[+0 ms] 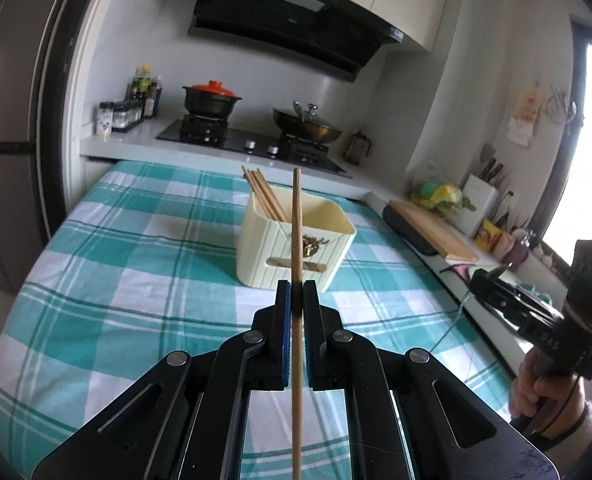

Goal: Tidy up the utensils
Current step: 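Lower the spoon and chopstick into the cream holder and open both tools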

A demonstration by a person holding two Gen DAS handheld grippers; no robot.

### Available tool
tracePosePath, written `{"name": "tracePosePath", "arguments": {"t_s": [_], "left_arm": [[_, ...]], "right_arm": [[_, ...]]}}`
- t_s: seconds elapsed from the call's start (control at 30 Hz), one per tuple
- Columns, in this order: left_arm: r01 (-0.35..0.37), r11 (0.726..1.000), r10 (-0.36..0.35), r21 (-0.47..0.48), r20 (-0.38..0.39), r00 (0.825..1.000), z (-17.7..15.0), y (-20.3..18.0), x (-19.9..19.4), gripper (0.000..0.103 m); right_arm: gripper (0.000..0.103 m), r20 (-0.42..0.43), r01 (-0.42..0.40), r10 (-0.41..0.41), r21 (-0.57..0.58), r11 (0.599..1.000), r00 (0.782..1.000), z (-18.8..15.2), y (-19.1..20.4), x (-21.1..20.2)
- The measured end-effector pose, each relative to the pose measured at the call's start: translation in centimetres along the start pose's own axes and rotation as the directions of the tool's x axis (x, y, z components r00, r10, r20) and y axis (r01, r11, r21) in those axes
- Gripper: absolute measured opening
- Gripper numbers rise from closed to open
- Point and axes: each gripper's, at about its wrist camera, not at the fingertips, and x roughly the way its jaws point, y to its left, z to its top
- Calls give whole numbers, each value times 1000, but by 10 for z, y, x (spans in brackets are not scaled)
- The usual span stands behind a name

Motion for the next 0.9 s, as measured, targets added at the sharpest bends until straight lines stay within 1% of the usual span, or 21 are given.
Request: {"name": "tracePosePath", "arguments": {"t_s": [0.37,0.5,0.63,0.7,0.77,0.8,0.83,0.9], "left_arm": [[6,1000,-6,-23,7,1000,-3,6,-1,4],[-1,1000,1,-4,8,1000,5,5,-2,4],[6,1000,-7,20,23,1000,37,3,-1,4],[11,1000,-12,30,38,999,55,2,0,4],[6,999,-10,53,67,998,82,-2,3,4],[-2,998,-4,66,84,996,93,-5,6,4],[-19,996,9,84,111,994,111,-9,10,4],[-36,996,24,83,146,989,135,-13,20,4]], "right_arm": [[42,-3,-5,5,-25,1000,1000,8,5,-2],[42,-23,-7,6,-40,999,1000,16,1,4],[42,-42,0,-2,-62,998,999,42,-8,19],[42,-42,3,-6,-71,998,999,63,-13,29],[42,-32,10,-13,-79,997,999,82,-15,37],[42,-15,20,-22,-84,996,1000,98,-18,43],[42,-1,25,-25,-82,996,1000,111,-20,48],[42,25,29,-27,-68,997,999,132,-23,57]]}}
